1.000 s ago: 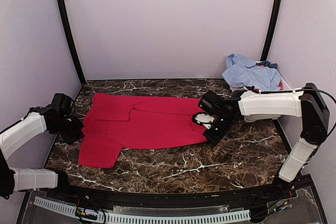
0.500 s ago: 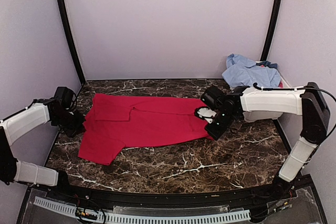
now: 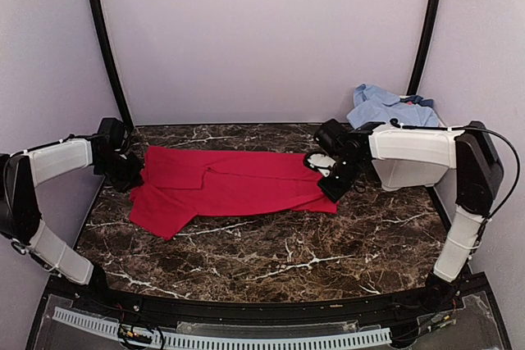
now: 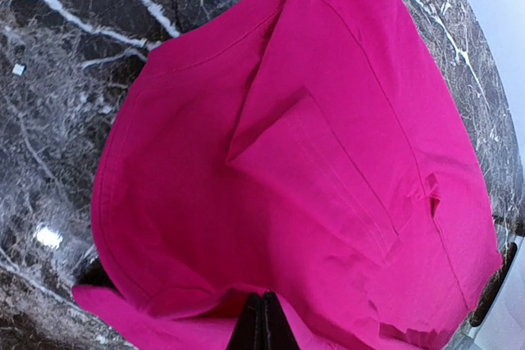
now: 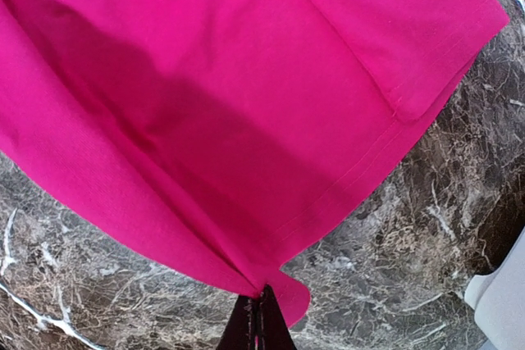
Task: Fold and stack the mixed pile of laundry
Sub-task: Fold the 1/3-folded T-shirt at the center of the board.
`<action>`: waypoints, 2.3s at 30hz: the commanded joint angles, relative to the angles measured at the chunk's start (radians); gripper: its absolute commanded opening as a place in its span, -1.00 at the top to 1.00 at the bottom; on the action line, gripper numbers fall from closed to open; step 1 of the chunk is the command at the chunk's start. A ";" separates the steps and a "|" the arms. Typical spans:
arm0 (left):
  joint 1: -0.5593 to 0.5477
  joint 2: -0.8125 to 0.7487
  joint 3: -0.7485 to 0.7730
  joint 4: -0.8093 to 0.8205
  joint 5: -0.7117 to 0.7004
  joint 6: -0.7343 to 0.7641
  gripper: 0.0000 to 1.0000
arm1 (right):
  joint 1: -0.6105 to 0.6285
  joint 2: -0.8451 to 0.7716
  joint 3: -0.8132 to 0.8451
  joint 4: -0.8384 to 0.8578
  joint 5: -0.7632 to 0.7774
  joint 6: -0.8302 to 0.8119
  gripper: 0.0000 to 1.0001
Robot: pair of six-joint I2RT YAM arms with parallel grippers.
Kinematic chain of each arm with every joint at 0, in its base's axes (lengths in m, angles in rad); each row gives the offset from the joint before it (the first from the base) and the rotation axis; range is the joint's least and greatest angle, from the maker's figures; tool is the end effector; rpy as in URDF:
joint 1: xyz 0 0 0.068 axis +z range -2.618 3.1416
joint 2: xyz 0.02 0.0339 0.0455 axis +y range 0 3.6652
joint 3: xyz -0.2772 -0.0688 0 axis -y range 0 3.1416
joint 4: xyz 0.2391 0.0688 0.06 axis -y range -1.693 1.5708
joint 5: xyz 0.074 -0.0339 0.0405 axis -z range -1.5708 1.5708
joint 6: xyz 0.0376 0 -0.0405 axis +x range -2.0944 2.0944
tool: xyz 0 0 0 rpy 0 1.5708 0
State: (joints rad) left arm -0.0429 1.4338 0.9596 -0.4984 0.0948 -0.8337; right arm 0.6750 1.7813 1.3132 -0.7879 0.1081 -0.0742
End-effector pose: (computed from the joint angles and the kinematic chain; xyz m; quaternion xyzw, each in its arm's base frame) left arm 0.2846 -0.0158 0.2402 -0.3548 0.8863 -0.1659 0.2473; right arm 0.2780 0.2173 0.2243 -0.3530 0.9209 -0.0047 0.1653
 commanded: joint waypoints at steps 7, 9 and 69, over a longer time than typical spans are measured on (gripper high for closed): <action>0.006 0.191 0.186 0.102 0.026 0.027 1.00 | -0.078 0.141 0.155 -0.016 0.032 -0.065 1.00; 0.008 0.224 0.217 0.113 0.027 0.024 1.00 | -0.088 0.163 0.186 -0.019 0.031 -0.072 1.00; 0.208 0.211 0.231 -0.051 0.092 0.405 -0.60 | -0.195 -0.002 -0.023 0.117 -0.247 0.164 -0.26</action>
State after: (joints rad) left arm 0.1234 1.6566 1.2419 -0.4706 0.1471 -0.5495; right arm 0.4782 1.7748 1.3319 -0.7177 -0.0975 0.0612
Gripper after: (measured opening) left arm 0.807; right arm 0.639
